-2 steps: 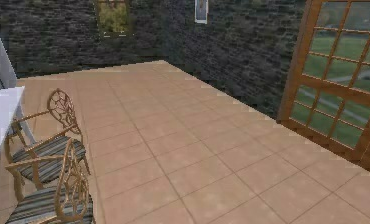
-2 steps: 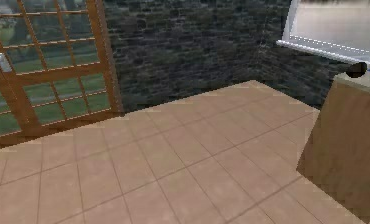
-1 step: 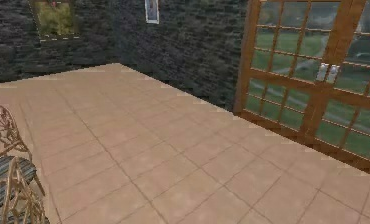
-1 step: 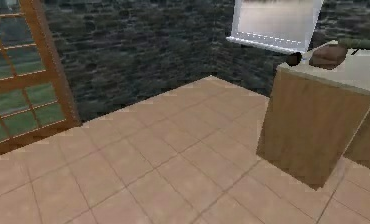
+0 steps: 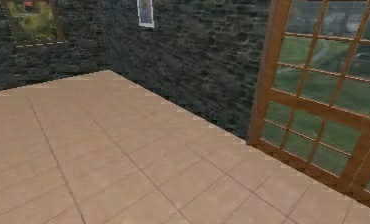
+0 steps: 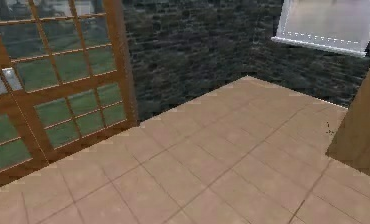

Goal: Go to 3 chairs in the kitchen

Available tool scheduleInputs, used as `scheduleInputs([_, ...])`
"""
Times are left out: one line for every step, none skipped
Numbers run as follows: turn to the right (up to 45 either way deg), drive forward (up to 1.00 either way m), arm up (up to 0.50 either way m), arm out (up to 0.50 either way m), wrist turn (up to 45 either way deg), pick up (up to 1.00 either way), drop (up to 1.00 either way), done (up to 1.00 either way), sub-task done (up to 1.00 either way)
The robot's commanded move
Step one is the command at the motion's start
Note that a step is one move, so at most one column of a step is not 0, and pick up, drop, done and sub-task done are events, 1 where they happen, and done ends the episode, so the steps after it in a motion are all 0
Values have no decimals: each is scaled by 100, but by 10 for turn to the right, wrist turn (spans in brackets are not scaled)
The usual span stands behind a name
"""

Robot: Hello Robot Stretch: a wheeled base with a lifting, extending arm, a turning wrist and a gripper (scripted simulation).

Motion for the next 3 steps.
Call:
scheduleInputs([-300,0,0,0,0,0,0,0,0])
scheduleInputs([-30,0,0,0,0,0,0,0,0])
scheduleInputs([0,15,0,0,0,0,0,0,0])
